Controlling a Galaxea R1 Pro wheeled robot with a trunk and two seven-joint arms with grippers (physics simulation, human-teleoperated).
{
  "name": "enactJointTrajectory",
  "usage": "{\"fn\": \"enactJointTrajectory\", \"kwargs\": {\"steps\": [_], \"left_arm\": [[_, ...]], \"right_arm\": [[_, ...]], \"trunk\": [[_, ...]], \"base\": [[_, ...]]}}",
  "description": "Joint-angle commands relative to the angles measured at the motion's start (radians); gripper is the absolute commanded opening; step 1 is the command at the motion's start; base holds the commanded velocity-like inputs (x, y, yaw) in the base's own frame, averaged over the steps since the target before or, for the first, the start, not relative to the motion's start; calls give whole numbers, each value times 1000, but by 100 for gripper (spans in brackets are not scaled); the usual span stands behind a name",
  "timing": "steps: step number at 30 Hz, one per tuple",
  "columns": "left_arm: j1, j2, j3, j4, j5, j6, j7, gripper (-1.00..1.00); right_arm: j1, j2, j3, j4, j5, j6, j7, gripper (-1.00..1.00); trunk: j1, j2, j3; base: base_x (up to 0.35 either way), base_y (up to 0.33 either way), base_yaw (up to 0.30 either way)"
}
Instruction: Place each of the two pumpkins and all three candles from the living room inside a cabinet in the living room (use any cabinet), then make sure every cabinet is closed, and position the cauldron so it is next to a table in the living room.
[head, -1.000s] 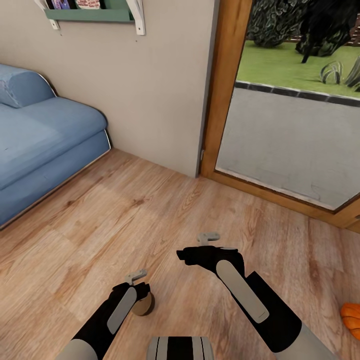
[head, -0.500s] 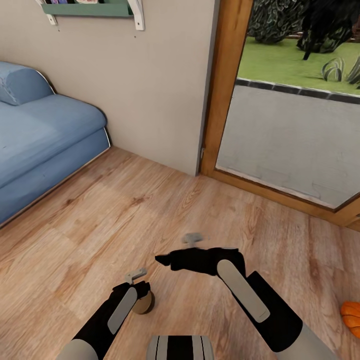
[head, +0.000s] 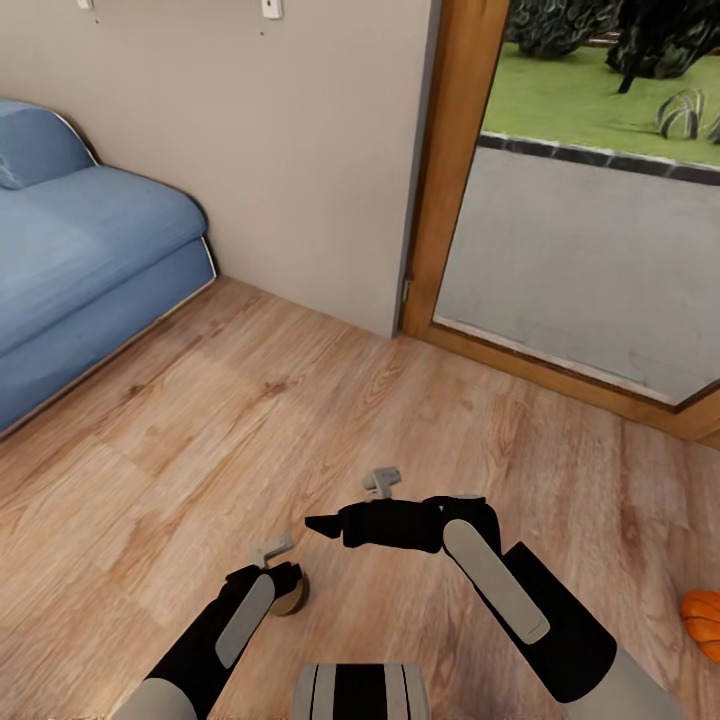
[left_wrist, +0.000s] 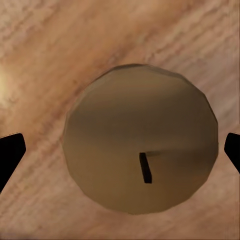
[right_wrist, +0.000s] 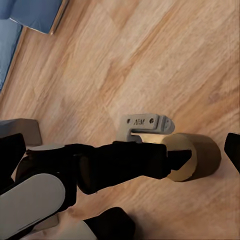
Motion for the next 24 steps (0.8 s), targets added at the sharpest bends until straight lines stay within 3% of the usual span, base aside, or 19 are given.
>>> {"fn": "enactJointTrajectory", "kwargs": {"steps": [1, 10, 24], "left_arm": [[0, 1, -3, -1, 9, 1, 9, 100], [0, 0, -3, 0, 3, 1, 8, 100], [0, 0, -7, 0, 3, 1, -3, 100]], "right_arm": [[-1, -1, 1, -1, -9, 1, -8, 100], [-1, -1, 1, -1, -9, 2, -6, 100], [-1, -1, 1, -1, -9, 3, -4, 100]], "trunk": [[0, -1, -5], [4, -3, -39], [4, -3, -39]], "base": [[0, 0, 0], [0, 0, 0], [0, 0, 0]]}}
